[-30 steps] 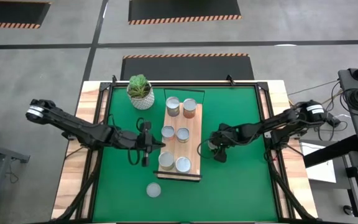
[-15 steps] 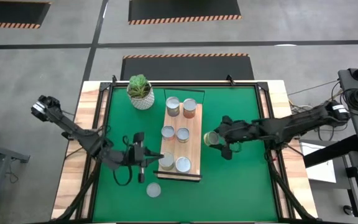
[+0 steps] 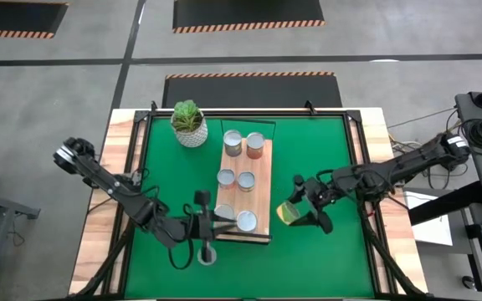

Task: Pick and place cans onto a shelf
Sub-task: Adjust the canned mushroom on the shelf

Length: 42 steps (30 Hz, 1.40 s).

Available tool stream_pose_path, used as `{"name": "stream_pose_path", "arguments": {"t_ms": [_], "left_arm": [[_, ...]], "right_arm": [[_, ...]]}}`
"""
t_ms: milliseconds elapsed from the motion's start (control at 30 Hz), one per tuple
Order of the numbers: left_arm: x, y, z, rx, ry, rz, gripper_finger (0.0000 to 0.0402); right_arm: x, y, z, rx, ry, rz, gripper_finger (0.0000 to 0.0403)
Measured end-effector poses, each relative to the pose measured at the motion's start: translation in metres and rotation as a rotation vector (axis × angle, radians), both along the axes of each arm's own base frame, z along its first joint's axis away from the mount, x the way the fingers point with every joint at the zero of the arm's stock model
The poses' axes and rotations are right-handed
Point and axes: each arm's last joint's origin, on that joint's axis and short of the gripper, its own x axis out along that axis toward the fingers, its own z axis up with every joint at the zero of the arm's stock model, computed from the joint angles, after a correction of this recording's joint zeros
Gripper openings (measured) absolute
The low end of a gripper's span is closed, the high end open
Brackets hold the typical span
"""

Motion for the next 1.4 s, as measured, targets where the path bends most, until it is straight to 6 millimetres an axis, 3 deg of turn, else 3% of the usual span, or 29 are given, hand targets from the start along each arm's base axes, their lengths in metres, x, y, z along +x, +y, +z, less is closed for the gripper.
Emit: {"name": "stream_pose_path", "arguments": {"t_ms": [233, 433, 600, 800, 1000, 1400], "left_arm": [[0.019, -0.013, -0.005, 0.0, -0.025, -0.004, 0.0122], [0.046, -0.032, -0.017, 0.086, -0.039, -0.025, 0.0228], [0.068, -0.048, -0.023, 0.161, -0.033, -0.041, 0.0279], [0.085, -0.059, -0.02, 0.227, -0.039, -0.056, 0.0283], [0.088, -0.061, -0.021, 0.231, -0.041, -0.16, 0.0277], [0.101, -0.04, -0.027, 0.207, -0.064, -0.254, 0.0271]], "right_arm": [[0.018, 0.022, -0.02, 0.068, 0.1, 0.046, 0.0285], [0.031, 0.045, -0.017, 0.106, 0.129, 0.122, 0.0285], [0.038, 0.063, -0.012, 0.083, 0.118, 0.18, 0.0286], [0.046, 0.07, -0.01, 0.07, 0.109, 0.213, 0.0284], [0.047, 0.072, -0.012, 0.07, 0.118, 0.23, 0.0286], [0.049, 0.073, -0.009, 0.072, 0.108, 0.23, 0.0286]]}}
